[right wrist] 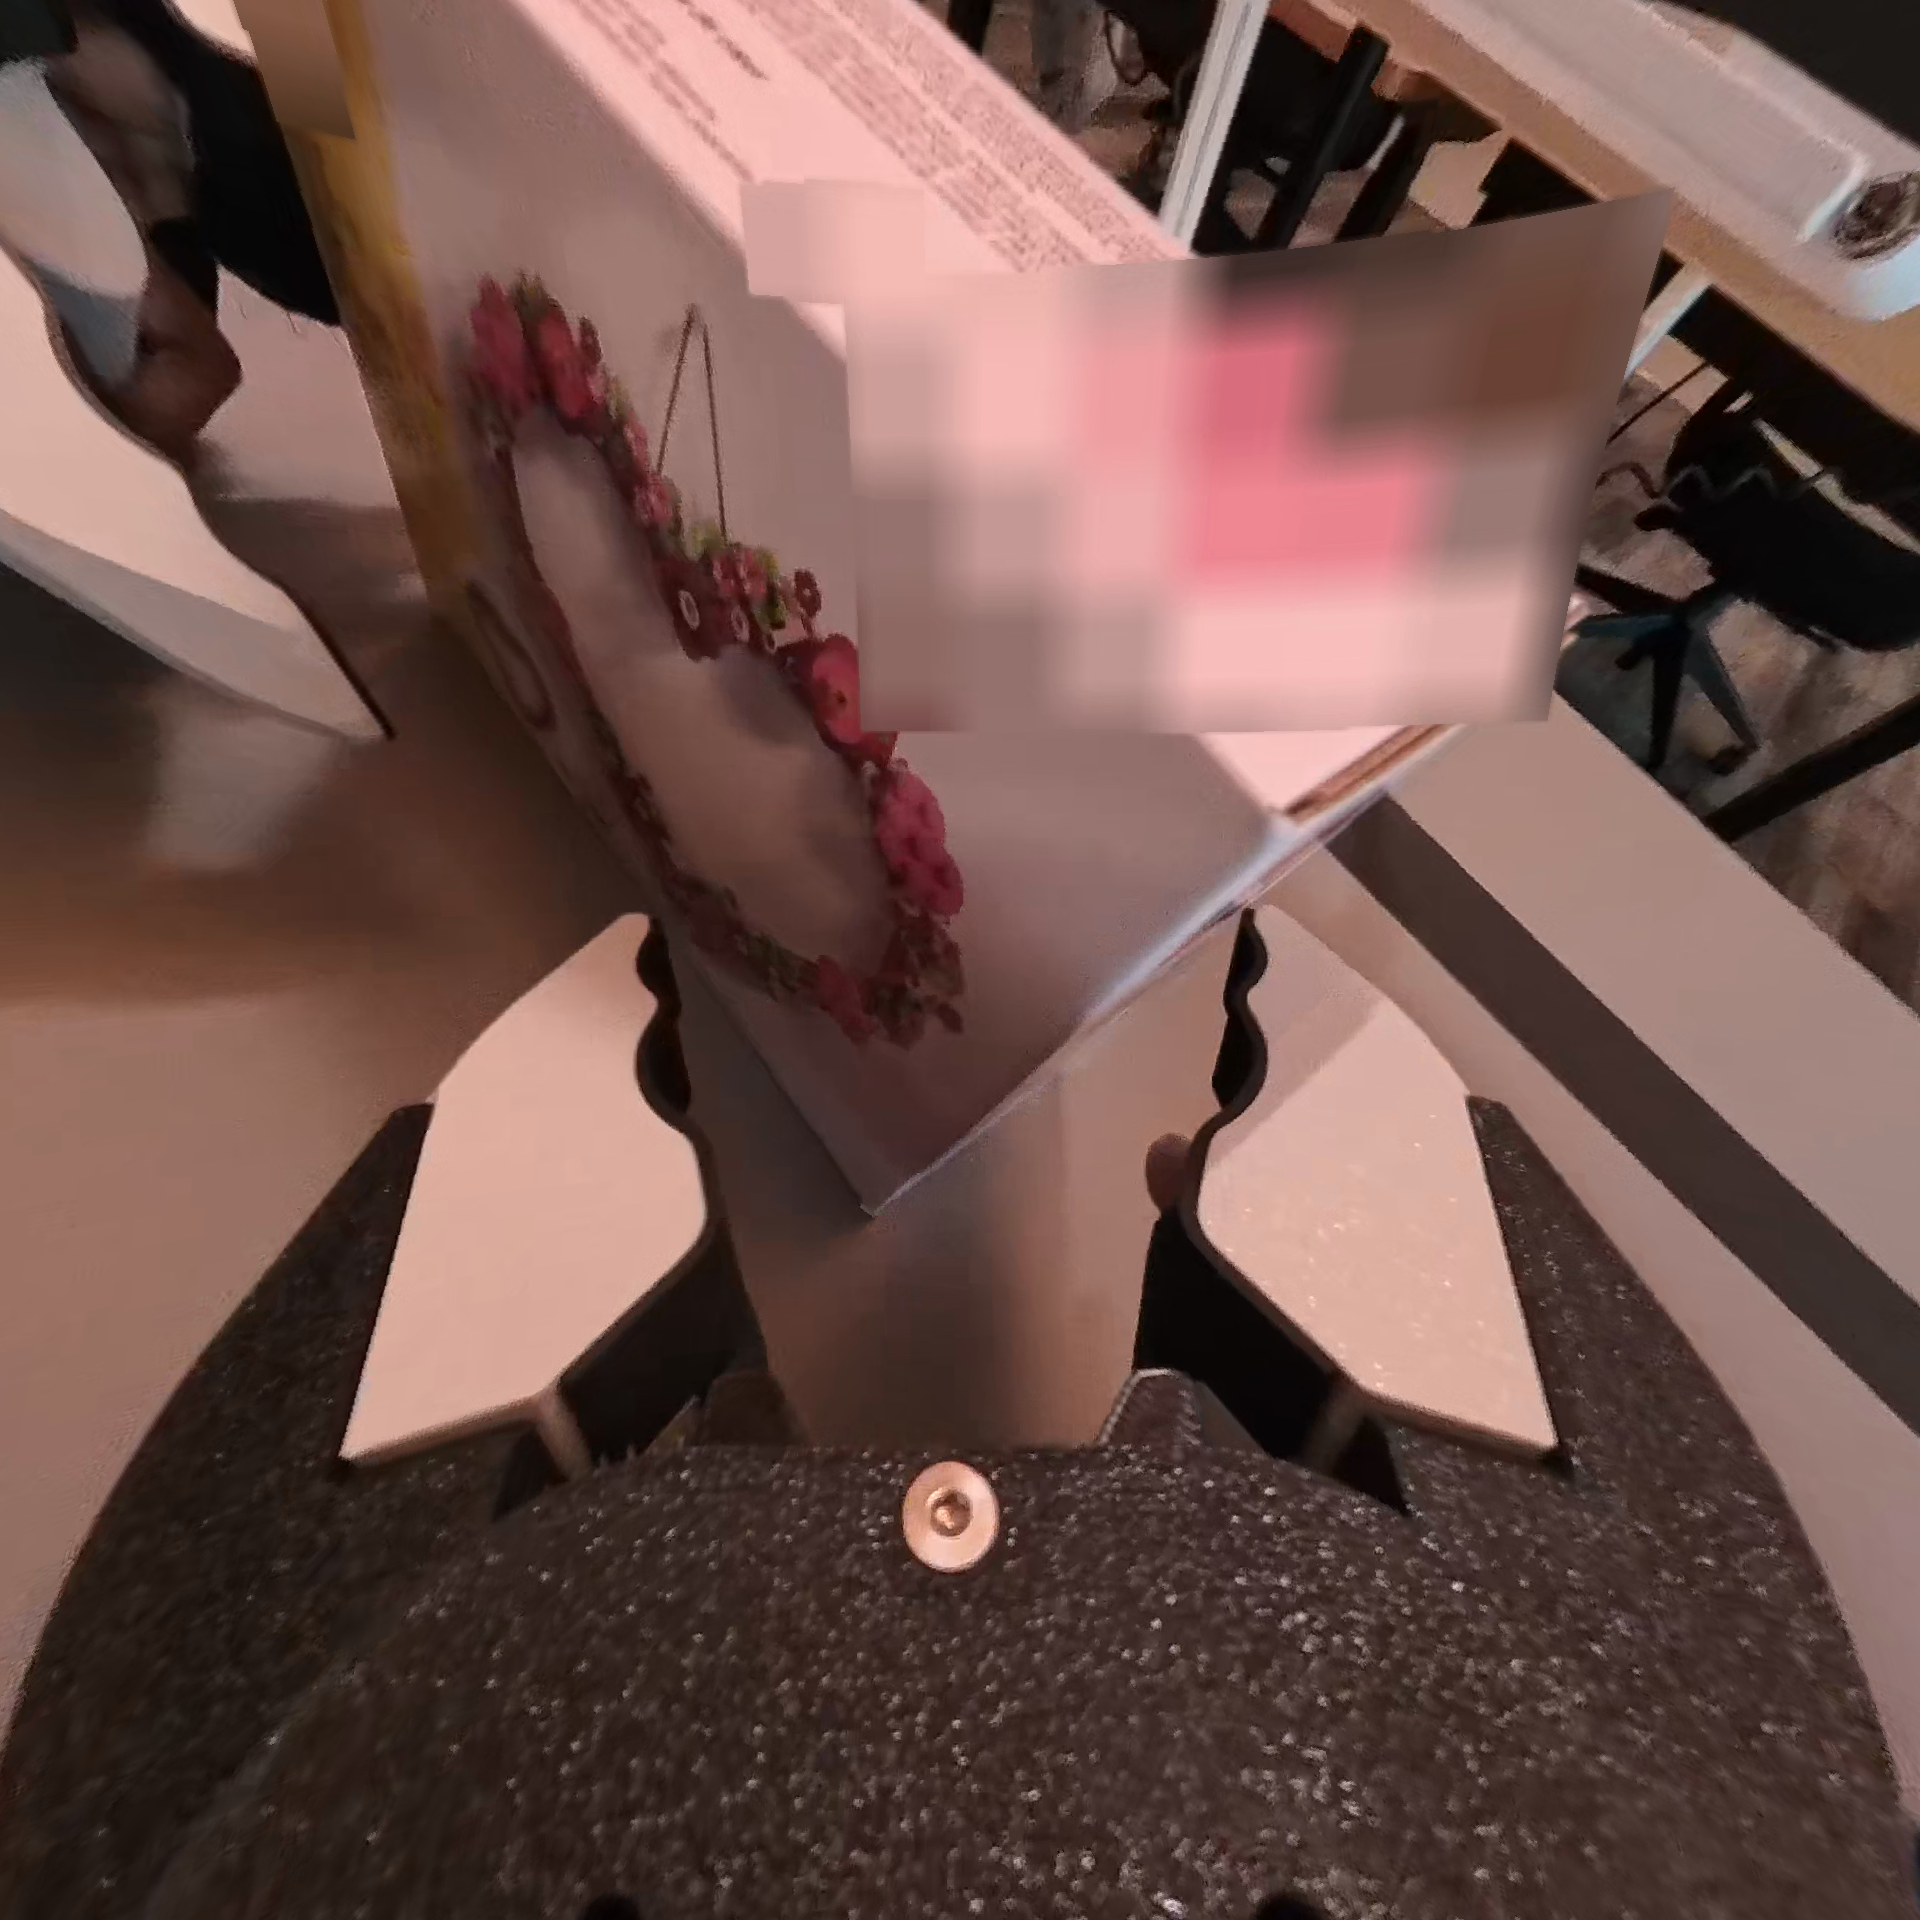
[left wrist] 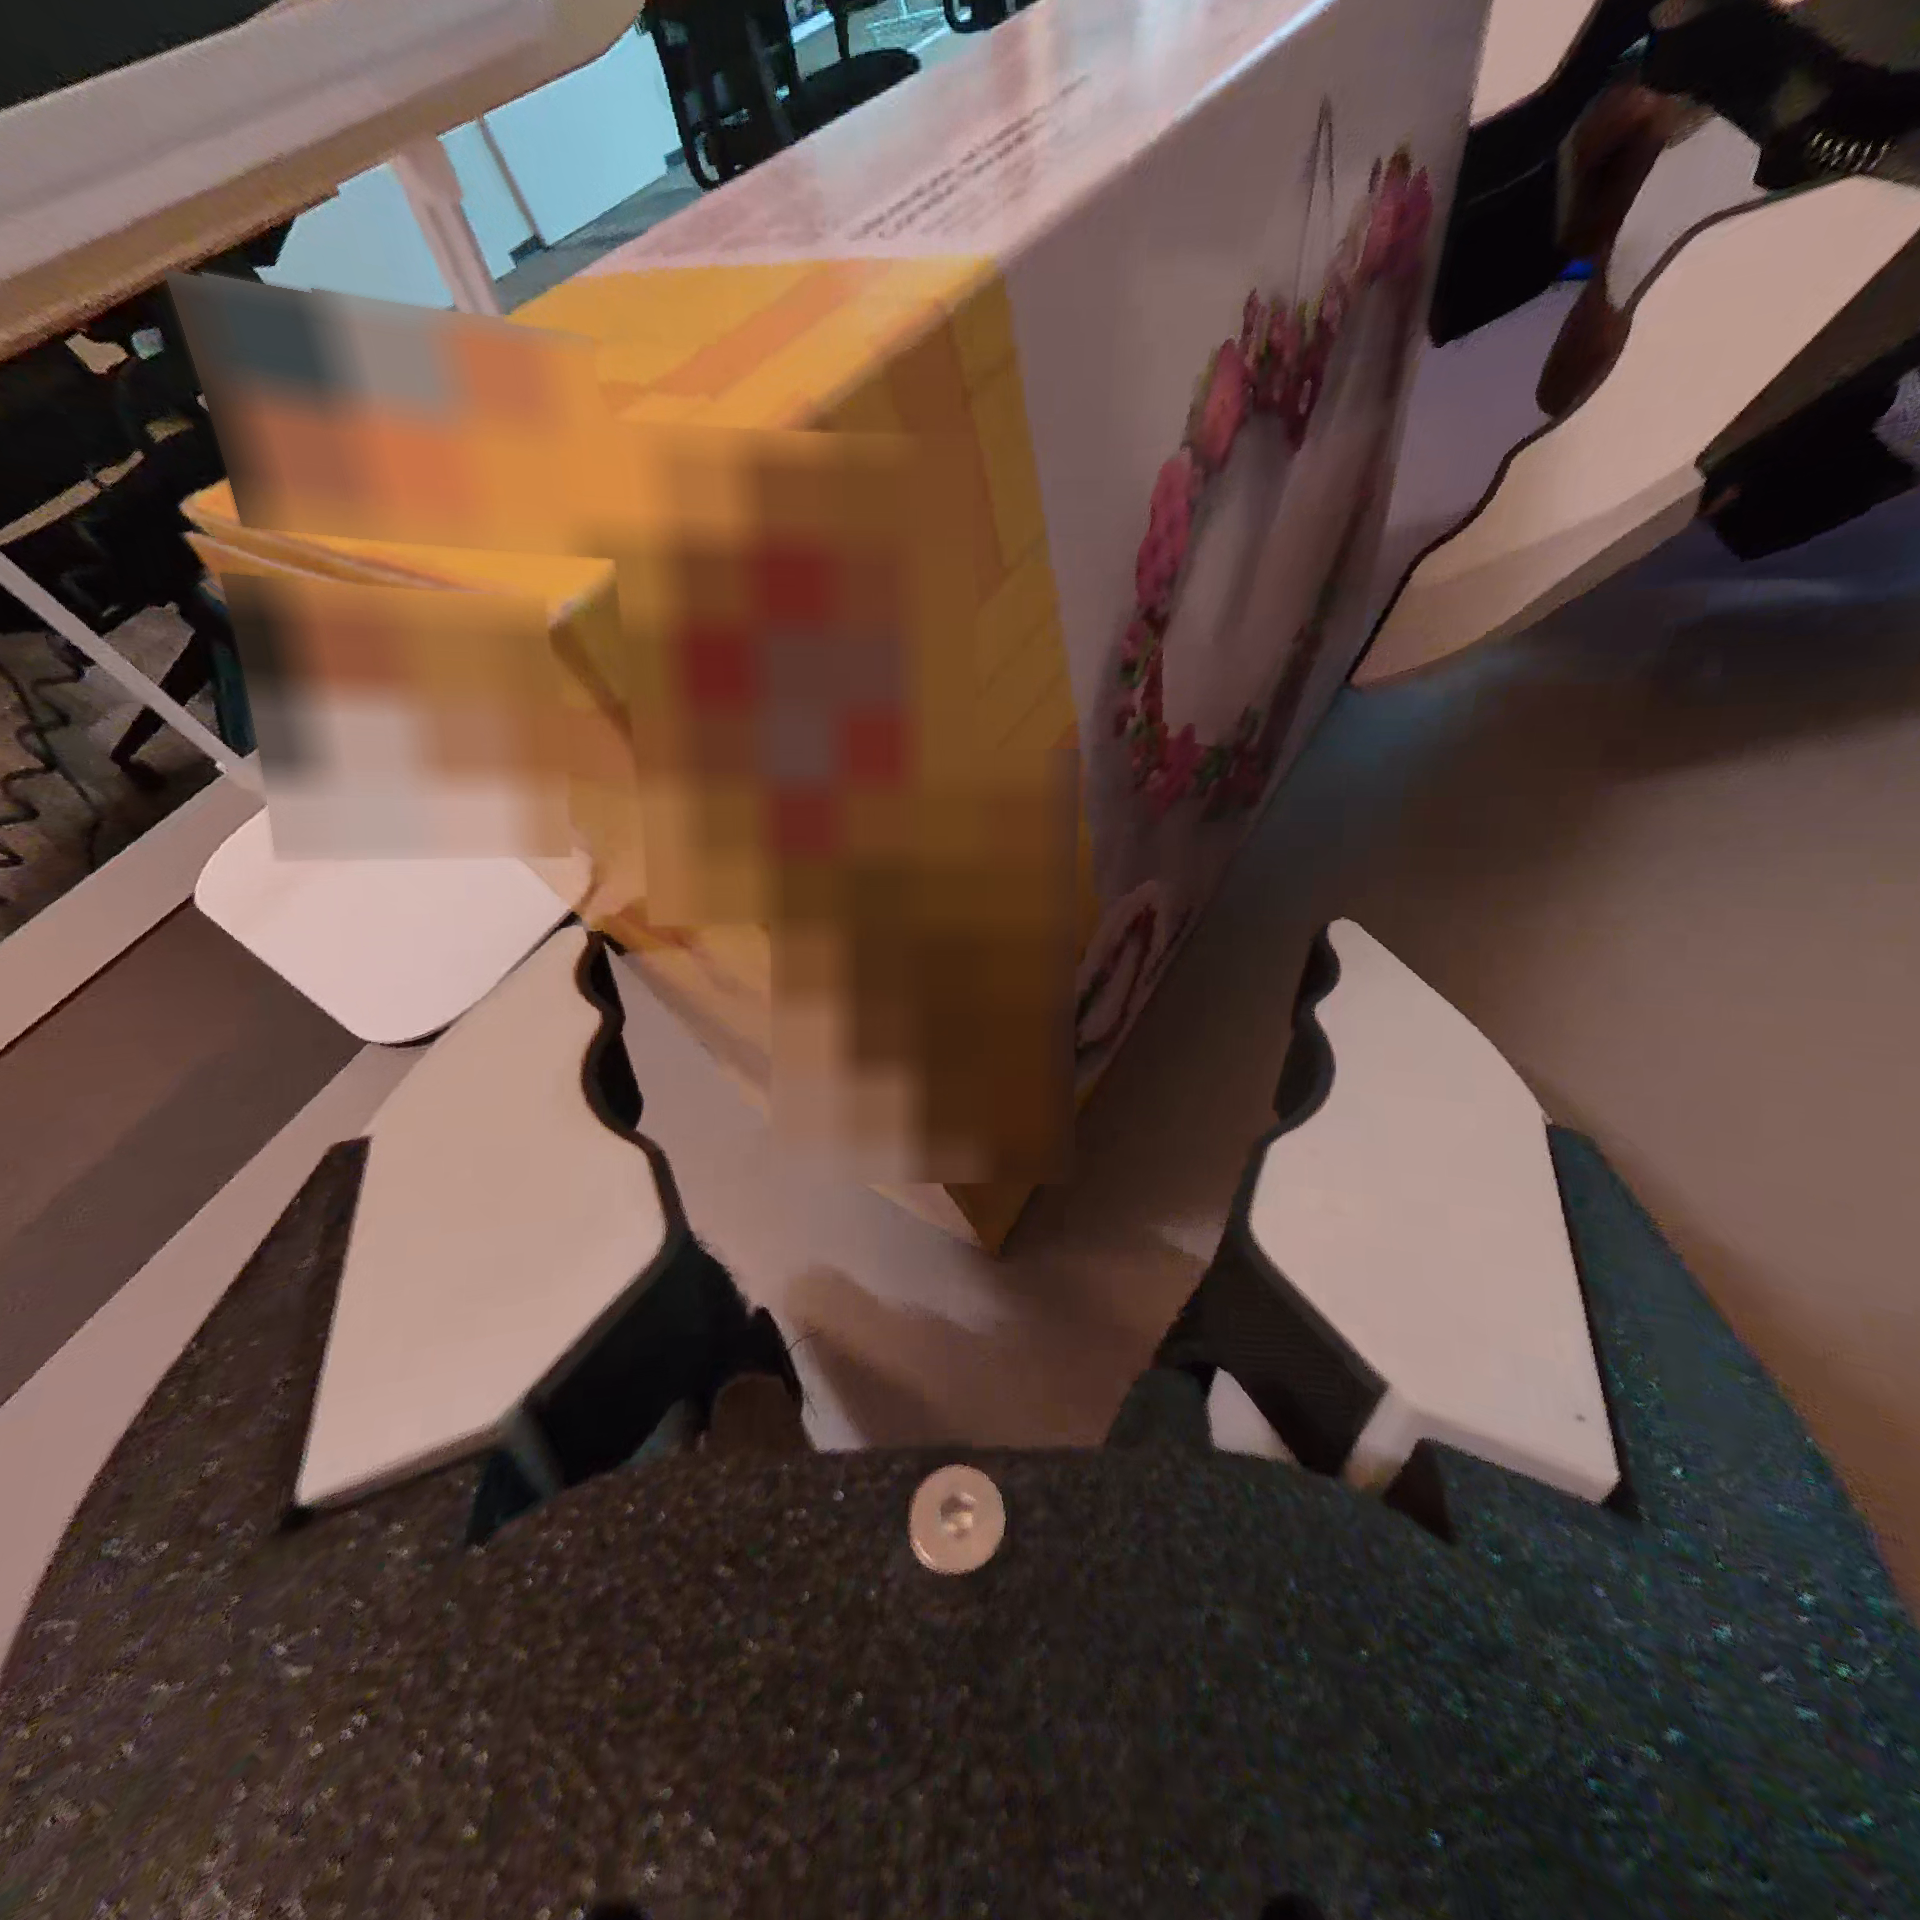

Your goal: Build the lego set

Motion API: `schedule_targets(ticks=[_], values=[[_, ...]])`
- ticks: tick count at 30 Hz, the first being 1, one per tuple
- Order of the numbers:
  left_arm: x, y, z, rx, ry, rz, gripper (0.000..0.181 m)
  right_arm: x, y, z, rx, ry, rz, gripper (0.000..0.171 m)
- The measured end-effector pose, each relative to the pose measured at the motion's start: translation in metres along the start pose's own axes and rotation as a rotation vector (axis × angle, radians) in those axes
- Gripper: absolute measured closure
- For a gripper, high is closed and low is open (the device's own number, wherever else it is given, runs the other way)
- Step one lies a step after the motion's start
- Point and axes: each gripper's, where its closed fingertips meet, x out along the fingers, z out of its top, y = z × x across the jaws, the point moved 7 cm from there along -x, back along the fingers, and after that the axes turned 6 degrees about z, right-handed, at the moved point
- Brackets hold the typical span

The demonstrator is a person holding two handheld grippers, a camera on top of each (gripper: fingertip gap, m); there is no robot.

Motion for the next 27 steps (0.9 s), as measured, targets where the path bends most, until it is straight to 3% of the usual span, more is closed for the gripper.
schedule_targets(ticks=[3, 6, 13, 27], values=[[0.001, 0.005, 0.000, -0.027, -0.013, 0.023, 0.069, 0.001, -0.003, 0.000, 0.008, -0.015, -0.037, 0.082], [-0.003, 0.009, 0.000, -0.042, -0.019, 0.081, 0.092, -0.001, 0.000, 0.001, 0.013, -0.005, -0.033, 0.083], [-0.034, -0.019, 0.000, -0.049, 0.051, 0.107, 0.093, -0.022, 0.034, 0.003, 0.016, 0.056, -0.019, 0.084], [-0.142, -0.128, -0.007, -0.017, 0.103, 0.133, 0.095, -0.108, 0.158, -0.009, -0.004, 0.063, -0.049, 0.085]])
